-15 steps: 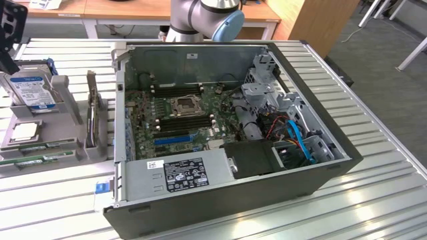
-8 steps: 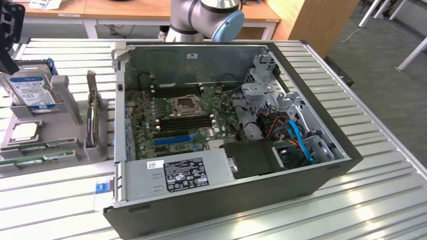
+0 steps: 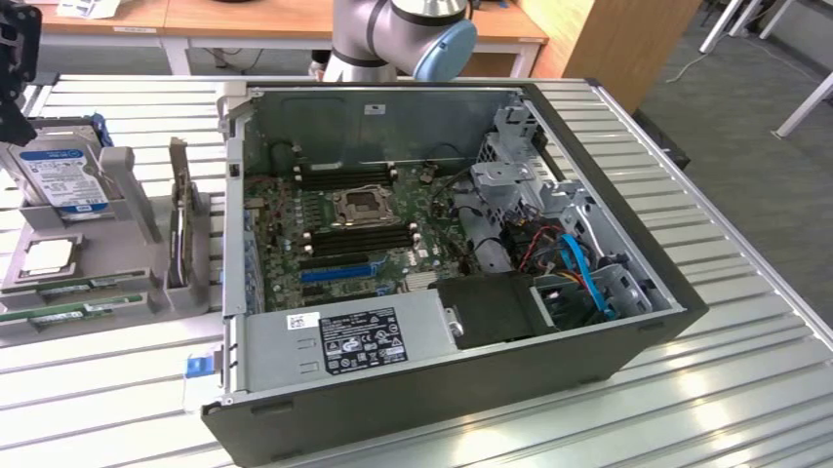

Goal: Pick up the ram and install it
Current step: 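Pick up the ram and move it above insertion slot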

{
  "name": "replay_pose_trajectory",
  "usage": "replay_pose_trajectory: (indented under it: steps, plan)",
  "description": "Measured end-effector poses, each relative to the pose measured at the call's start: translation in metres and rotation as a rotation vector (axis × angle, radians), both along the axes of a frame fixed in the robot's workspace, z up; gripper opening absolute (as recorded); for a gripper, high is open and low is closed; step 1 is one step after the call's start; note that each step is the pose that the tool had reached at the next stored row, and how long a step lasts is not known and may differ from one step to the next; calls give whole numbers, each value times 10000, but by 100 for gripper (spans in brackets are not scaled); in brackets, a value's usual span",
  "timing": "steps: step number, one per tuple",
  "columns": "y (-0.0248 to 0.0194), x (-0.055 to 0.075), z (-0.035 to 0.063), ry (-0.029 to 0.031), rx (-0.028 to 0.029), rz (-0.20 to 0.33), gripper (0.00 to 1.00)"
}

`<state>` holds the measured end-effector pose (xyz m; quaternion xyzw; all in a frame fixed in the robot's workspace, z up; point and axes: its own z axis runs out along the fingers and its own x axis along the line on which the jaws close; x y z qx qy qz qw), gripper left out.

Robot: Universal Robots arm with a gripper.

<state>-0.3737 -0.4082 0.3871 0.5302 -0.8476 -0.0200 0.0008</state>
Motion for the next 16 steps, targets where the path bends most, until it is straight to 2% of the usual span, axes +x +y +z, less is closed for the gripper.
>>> replay_pose_trajectory:
  steps: [12, 16]
  plan:
    - [0, 0, -2, 0, -1, 1587, 10]
    - [0, 0, -2, 0, -1, 1805, 10]
